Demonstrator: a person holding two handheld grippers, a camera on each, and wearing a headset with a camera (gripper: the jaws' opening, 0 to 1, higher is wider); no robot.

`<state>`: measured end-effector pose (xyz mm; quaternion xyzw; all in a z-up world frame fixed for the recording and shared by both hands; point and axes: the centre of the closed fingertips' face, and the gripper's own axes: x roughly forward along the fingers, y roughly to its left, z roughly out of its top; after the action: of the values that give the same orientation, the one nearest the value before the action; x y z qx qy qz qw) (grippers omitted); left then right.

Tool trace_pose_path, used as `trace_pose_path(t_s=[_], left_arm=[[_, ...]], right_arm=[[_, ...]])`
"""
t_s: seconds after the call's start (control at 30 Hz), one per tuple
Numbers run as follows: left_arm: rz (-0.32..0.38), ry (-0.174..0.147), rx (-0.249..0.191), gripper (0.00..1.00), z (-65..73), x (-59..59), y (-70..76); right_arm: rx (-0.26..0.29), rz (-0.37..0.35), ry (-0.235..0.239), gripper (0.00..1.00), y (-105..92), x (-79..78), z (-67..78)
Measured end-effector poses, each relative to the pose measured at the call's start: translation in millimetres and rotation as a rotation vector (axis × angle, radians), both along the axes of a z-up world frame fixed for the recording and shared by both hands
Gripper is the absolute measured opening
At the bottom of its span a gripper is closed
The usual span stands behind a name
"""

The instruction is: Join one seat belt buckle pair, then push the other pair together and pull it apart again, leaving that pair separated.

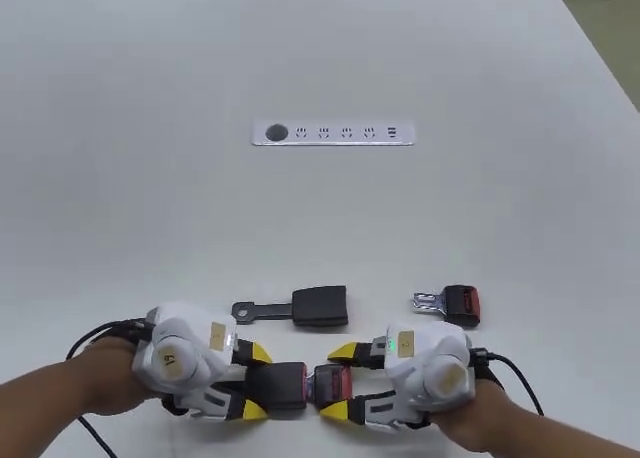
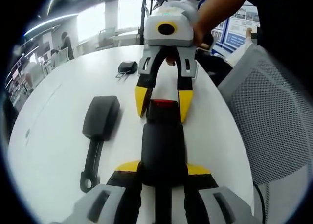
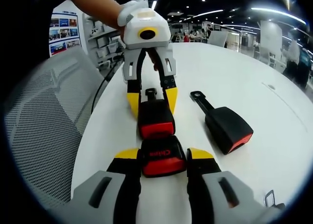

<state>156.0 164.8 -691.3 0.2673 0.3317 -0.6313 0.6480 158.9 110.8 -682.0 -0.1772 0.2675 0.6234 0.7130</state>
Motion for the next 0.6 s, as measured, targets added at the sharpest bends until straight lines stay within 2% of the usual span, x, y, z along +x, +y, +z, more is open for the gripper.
trace_pose_path(t_s=[0.17, 0.23, 0.3, 0.37, 0.43, 0.47, 0.57, 0.6], left_arm=[[-0.006, -0.031, 0.038, 0.34, -2.0, 0.3, 3.6], [0.006, -0.025, 0.049, 0.34, -2.6, 1.4, 4.6], [0.006, -0.028, 0.07, 0.34, -3.3, 1.3, 5.3], [0.011, -0.029, 0.088, 0.35, -4.1, 0.5, 5.4], [0.015, -0.037, 0.109, 0.41, -4.5, -1.7, 6.2], [0.021, -0.035, 0.108, 0.45, -3.7, -2.1, 6.3], [0.064, -0.013, 0.071, 0.54, 3.5, -2.8, 5.6], [0.077, -0.019, 0.062, 0.56, 7.0, -1.5, 6.0]], right_arm=[[-0.023, -0.011, -0.009, 0.35, 1.1, -1.6, 0.0], [-0.036, -0.012, -0.018, 0.36, 1.3, -2.2, -0.6], [-0.083, -0.021, -0.02, 0.36, -0.5, -3.3, -5.7], [-0.086, -0.04, -0.019, 0.37, 0.1, -2.7, -5.4], [-0.088, -0.068, 0.01, 0.43, -2.7, -0.5, -7.6], [-0.08, -0.076, 0.01, 0.46, -2.4, -0.5, -6.6], [-0.054, -0.099, 0.014, 0.56, -2.7, -0.4, -0.6], [-0.044, -0.117, 0.018, 0.6, -3.1, 1.3, 2.2]])
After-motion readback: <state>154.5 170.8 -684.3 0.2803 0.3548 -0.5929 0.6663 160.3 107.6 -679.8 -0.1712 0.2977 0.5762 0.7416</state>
